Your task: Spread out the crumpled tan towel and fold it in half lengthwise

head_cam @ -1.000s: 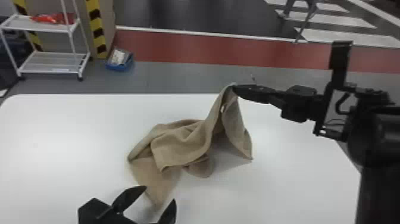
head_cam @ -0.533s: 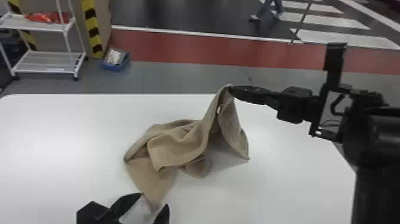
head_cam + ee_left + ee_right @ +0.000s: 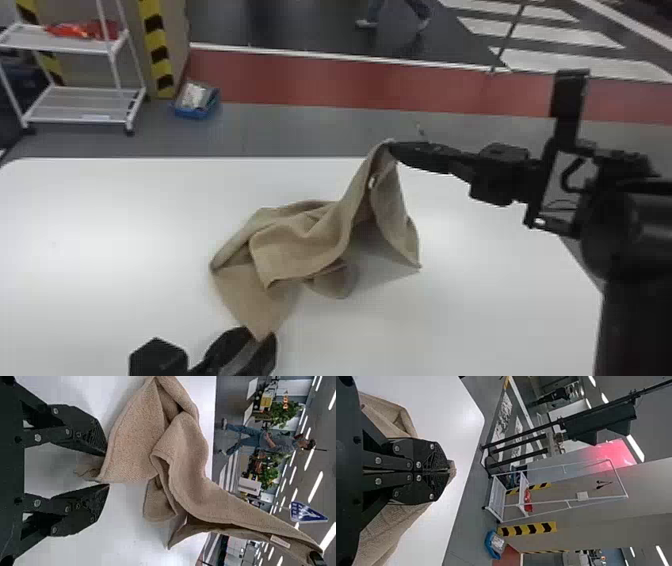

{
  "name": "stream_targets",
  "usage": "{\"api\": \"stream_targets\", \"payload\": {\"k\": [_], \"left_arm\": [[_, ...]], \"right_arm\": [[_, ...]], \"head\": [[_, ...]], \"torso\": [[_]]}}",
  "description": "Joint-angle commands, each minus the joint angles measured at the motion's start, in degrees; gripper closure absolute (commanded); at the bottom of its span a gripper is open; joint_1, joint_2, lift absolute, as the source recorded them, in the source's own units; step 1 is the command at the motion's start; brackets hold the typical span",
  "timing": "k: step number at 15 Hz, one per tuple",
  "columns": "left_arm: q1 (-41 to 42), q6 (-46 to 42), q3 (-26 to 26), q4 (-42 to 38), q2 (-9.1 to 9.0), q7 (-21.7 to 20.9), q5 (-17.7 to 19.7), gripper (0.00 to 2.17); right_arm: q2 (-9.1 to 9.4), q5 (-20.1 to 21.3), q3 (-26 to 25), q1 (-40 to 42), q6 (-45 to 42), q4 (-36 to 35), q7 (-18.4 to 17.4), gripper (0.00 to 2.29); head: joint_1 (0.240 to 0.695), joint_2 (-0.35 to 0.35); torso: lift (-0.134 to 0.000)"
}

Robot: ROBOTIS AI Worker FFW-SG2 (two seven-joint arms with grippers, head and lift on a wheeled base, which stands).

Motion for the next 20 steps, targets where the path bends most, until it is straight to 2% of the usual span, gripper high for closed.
{"api": "stream_targets", "payload": {"k": [1, 2, 4, 8, 10, 13, 15, 16, 17, 18, 20], "left_arm": [[0.25, 0.18, 0.25, -0.78, 0.04, 0.02, 0.09, 1.90], [0.60, 1.58, 0.87, -1.84, 0.04, -0.06, 0.00, 2.01], [1.65, 3.52, 4.30, -5.62, 0.12, -0.94, 0.00, 2.01], [2.01, 14.94, 15.11, -18.71, -0.23, -4.02, 1.76, 2.01], [0.69, 21.09, 18.97, -23.90, -0.40, -5.16, 1.59, 2.01], [-4.15, 33.22, 26.71, -30.93, -0.58, -9.20, 0.71, 2.01], [-10.65, 43.95, 31.72, -33.74, -0.32, -11.93, -0.26, 1.99], [-15.13, 46.93, 32.07, -34.10, -0.14, -13.77, -4.39, 1.99], [-18.56, 47.46, 31.28, -34.10, -0.58, -15.88, -11.07, 1.99], [-21.11, 47.46, 29.87, -33.83, -0.58, -17.03, -16.08, 1.99], [-25.15, 47.64, 29.08, -32.43, -0.23, -17.64, -18.28, 1.99]], "right_arm": [[0.00, 0.00, -0.41, -0.12, -0.21, -0.02, 0.00, 1.32], [-0.18, 0.00, -1.11, -0.12, -0.39, -0.02, 0.09, 1.32], [-0.70, 0.00, -2.26, -0.29, -0.74, -0.02, 0.88, 1.32], [-4.57, -0.79, -5.77, 1.29, -2.32, -0.72, 2.99, 1.32], [-6.06, -0.61, -7.62, 2.70, -6.19, -0.90, 6.86, 1.32], [-9.67, 0.35, -10.61, 4.37, -11.29, -1.78, 12.23, 1.32], [-12.13, 2.20, -11.84, 4.54, -14.10, -1.69, 12.23, 1.33], [-13.01, 4.84, -12.19, 4.37, -17.44, -1.60, 12.23, 1.33], [-13.45, 8.44, -11.49, 4.37, -21.66, -1.16, 12.23, 1.33], [-13.53, 11.78, -10.52, 4.54, -26.05, -0.63, 11.78, 1.33], [-13.71, 15.56, -9.38, 5.33, -31.50, 0.07, 9.76, 1.33]], "head": [[0.695, -0.188], [0.695, -0.189], [0.695, -0.188], [0.695, -0.147], [0.695, -0.111], [0.695, -0.076], [0.695, -0.048], [0.695, -0.040], [0.695, -0.034], [0.695, -0.030], [0.665, -0.018]], "torso": [[-0.124], [-0.124], [-0.124], [-0.124], [-0.124], [-0.124], [-0.124], [-0.124], [-0.124], [-0.124], [-0.124]]}}
